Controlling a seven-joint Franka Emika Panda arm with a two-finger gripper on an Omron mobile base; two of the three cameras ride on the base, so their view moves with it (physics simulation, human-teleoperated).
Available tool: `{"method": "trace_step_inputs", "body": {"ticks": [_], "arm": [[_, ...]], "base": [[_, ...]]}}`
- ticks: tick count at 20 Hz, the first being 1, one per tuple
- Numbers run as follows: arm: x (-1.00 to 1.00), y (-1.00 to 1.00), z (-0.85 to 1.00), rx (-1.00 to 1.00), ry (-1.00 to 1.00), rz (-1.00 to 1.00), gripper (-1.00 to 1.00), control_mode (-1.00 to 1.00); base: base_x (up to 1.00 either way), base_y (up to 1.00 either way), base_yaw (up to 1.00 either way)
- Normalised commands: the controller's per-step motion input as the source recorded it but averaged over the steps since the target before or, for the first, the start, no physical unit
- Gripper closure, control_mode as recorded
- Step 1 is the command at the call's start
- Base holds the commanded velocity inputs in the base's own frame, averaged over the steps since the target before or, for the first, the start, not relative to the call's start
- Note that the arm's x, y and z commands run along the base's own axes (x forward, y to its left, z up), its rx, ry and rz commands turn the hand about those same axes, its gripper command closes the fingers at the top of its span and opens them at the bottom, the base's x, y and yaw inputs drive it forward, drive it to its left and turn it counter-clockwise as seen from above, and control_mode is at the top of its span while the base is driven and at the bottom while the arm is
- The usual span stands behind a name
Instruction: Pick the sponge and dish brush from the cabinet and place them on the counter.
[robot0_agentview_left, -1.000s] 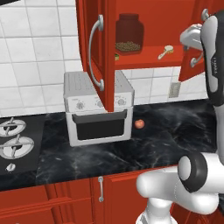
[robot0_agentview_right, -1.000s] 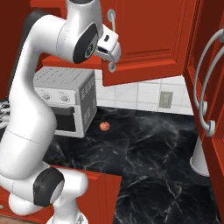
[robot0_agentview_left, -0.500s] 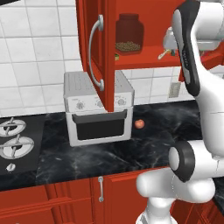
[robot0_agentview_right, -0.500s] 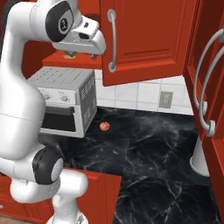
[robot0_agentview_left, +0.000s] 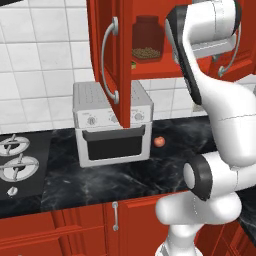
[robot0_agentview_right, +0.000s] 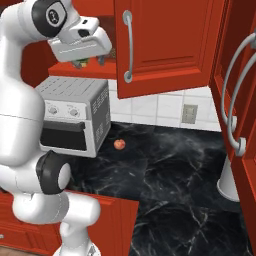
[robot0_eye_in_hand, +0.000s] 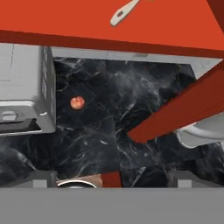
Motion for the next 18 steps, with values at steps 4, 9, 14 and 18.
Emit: {"method": "trace_step_inputs", "body": {"ticks": [4,9,14,18], "arm": [[0.09,-0.01,-0.38,-0.02,-0.15,0.02,-1.00,-1.00],[0.10,0.06,-0.29,0.01,-0.14,0.02,-1.00,-1.00],[0.23,0.13,-0.10,-0.02,-0.08,0.00,-1.00,-1.00],[0.37,0.08,-0.13,-0.10,0.01,0.00,-1.00,-1.00]], "base": [[0.00,0.00,0.00],[0.00,0.00,0.00],[0.00,0.00,0.00],[0.00,0.00,0.00]]}}
